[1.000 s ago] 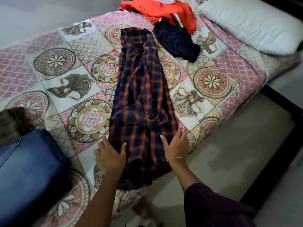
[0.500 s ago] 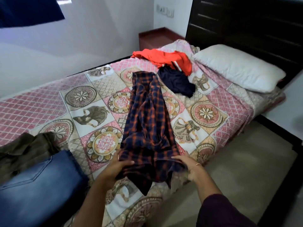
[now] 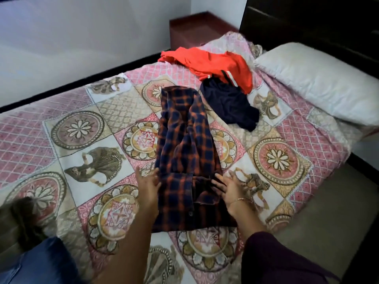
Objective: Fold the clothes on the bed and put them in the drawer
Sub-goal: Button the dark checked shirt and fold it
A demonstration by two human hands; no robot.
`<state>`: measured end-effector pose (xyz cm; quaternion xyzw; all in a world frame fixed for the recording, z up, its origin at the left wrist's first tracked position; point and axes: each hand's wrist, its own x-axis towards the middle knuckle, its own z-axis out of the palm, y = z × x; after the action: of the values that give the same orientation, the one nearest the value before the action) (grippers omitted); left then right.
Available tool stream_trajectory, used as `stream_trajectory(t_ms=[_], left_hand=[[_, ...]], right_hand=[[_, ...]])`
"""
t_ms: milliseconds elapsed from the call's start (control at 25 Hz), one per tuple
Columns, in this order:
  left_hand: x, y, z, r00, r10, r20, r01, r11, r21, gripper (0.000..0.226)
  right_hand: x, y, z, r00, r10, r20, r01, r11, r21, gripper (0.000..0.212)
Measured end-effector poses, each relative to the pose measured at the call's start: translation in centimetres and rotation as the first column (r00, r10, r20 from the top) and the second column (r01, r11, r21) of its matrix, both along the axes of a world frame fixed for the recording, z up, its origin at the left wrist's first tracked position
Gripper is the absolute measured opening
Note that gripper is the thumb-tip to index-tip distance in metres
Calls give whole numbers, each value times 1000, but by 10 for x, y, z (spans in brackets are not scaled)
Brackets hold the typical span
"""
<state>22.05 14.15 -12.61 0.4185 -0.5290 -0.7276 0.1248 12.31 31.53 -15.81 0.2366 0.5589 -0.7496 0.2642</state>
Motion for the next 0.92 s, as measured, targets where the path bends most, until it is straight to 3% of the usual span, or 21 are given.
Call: stream_trajectory(t_ms=[40,80,120,160,200,240,280,360,440,520,560,640,680,760,840,920], left_hand=[[1,3,-15,980,-154,123,181,952,-249,50],[3,6,-30,905,-310,291,415,795,-442,52],[5,8,-42,767,-405,497,637,569,-520,58],[5,7,-55,617,-402,677,786,353,-507,72],[0,6,-65,543,-364,757,840,245,-484,90],[-7,7,-72,507,-333,795,862,200,-466,100],[-12,9,-73,478,-305,824,879,168,-447,103],[-19,13,-77,452,-253,855,892,134,-432,102],[-21,14,-80,477,-215,852,879,139,-457,106],[-19,12,-78,596,-216,773,801,239,-550,111],[-15,13,-74,688,-216,693,723,297,-624,107],[-5,15,-68,807,-209,553,590,348,-729,92],[1,18,-68,838,-214,502,546,339,-766,87],[10,31,-66,856,-257,449,511,282,-812,82],[12,44,-61,862,-270,428,492,245,-836,79],[12,52,-57,849,-289,443,511,231,-828,82]], right_hand=[[4,-4,-10,985,113,-130,-87,978,192,43],[8,-7,-16,926,293,-237,-177,893,413,39],[11,-11,-21,805,532,-261,-278,728,627,52],[10,-12,-25,652,741,-161,-347,480,806,81],[6,-15,-30,513,858,-1,-358,215,909,103],[2,-21,-32,422,896,136,-333,14,943,107],[-1,-27,-32,395,892,221,-309,-97,946,95],[-8,-42,-33,437,843,314,-352,-161,922,68],[-12,-56,-34,515,794,323,-378,-128,917,63],[-15,-62,-26,735,668,118,-302,167,939,61],[-13,-60,-19,861,506,-55,-151,357,922,62],[-7,-46,-8,962,129,-243,136,545,827,51],[-1,-39,-6,980,0,-199,158,606,779,38],[17,-29,-1,996,-84,-36,86,730,678,19],[25,-27,7,995,-78,58,37,860,509,24],[19,-29,21,981,-82,173,76,996,41,32]])
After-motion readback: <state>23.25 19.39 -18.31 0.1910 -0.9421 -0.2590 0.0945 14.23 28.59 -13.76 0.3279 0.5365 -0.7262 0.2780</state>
